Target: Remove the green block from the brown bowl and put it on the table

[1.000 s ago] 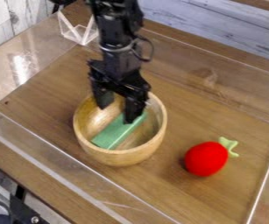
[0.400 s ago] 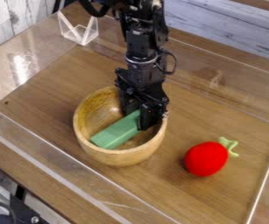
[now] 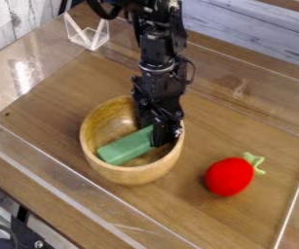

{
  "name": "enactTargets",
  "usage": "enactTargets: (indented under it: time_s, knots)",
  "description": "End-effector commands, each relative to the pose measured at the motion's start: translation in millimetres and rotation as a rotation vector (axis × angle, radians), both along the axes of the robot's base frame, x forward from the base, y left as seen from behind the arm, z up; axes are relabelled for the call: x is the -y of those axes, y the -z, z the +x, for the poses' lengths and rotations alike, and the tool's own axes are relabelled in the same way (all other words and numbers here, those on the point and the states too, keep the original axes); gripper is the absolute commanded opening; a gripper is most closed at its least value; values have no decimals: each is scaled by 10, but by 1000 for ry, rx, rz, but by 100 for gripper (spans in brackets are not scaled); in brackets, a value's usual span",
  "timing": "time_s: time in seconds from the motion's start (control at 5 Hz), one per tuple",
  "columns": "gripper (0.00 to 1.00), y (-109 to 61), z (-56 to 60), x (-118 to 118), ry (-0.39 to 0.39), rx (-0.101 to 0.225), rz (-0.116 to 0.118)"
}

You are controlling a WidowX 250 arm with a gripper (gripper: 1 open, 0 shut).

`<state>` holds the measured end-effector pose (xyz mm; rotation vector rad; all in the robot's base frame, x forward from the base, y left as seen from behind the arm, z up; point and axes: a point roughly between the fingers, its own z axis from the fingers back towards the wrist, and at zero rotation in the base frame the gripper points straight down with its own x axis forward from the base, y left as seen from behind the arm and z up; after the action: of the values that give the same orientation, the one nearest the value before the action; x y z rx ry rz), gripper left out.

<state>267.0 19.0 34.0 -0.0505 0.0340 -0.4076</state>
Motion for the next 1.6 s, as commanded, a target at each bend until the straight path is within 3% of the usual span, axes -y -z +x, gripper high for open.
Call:
enactTargets:
  time_s: [0.0,0.4,0.8,1.2,1.4]
  knots:
    - [0,-168,111,-102,25,49,11]
    - [0,-315,231,-220,4,44,9]
    - [0,-318,106,-298,-77,53,-3]
    - [0,-286,73,-147,-120,54,-13]
    - [0,-326,88,-167,-61,52,-19]
